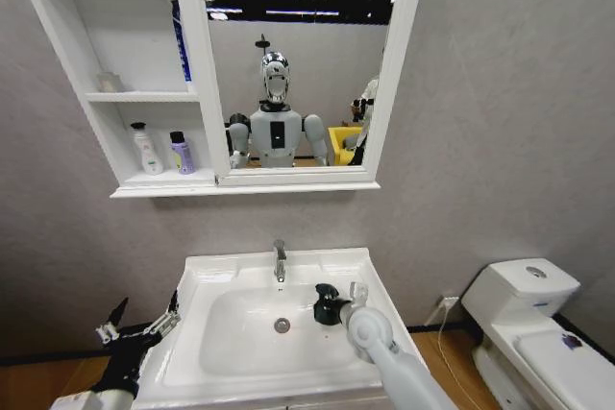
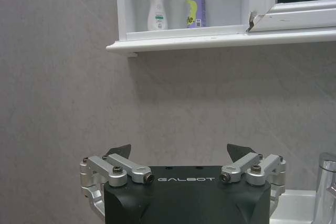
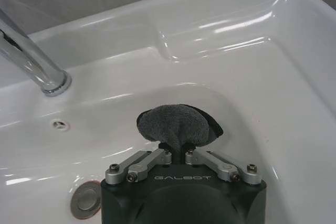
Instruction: Move facial cleanser and shampoo from washbasin to cabinet, then wipe washbasin with towel.
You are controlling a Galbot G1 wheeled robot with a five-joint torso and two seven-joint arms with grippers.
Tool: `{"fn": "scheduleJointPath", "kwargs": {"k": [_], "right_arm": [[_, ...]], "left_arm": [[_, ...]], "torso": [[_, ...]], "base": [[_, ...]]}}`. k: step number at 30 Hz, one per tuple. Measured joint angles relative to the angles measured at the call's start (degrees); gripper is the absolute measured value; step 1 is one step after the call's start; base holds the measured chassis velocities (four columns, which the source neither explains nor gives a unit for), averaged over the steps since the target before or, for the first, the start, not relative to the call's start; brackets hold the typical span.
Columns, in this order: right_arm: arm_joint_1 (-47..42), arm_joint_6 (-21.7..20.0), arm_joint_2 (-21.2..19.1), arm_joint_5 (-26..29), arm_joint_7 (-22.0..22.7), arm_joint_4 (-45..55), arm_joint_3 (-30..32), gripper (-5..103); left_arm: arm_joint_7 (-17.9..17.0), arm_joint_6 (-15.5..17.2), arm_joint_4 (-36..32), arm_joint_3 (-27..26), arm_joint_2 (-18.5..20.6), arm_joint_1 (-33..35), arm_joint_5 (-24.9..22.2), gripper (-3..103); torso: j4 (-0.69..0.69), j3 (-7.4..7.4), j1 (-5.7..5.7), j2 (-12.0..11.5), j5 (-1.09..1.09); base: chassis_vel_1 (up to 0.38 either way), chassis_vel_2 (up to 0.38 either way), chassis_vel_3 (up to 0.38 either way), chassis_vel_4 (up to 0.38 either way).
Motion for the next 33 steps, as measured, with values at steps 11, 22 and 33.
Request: {"fn": "scheduleJointPath", "kwargs": {"k": [11,22,33], "right_arm": [[2.36,1.01,2.61,-3.56,-5.22,-9.91,-0.69,6],[5.93,4.36,7.91,-8.84,-10.96,-20.33,-3.44,6],[9.28,5.88,14.15,-12.19,-12.90,-26.67,-6.47,6]], "left_arm": [[0.00,0.00,0.00,0.00,0.00,0.00,0.00,100],[0.00,0.00,0.00,0.00,0.00,0.00,0.00,100],[0.00,0.00,0.00,0.00,0.00,0.00,0.00,100]], "torso": [[0.02,0.01,0.00,0.00,0.00],[0.01,0.00,0.00,-0.01,-0.01],[0.01,0.01,0.02,-0.01,-0.01]], "base": [[0.000,0.000,0.000,0.000],[0.000,0.000,0.000,0.000],[0.000,0.000,0.000,0.000]]}}
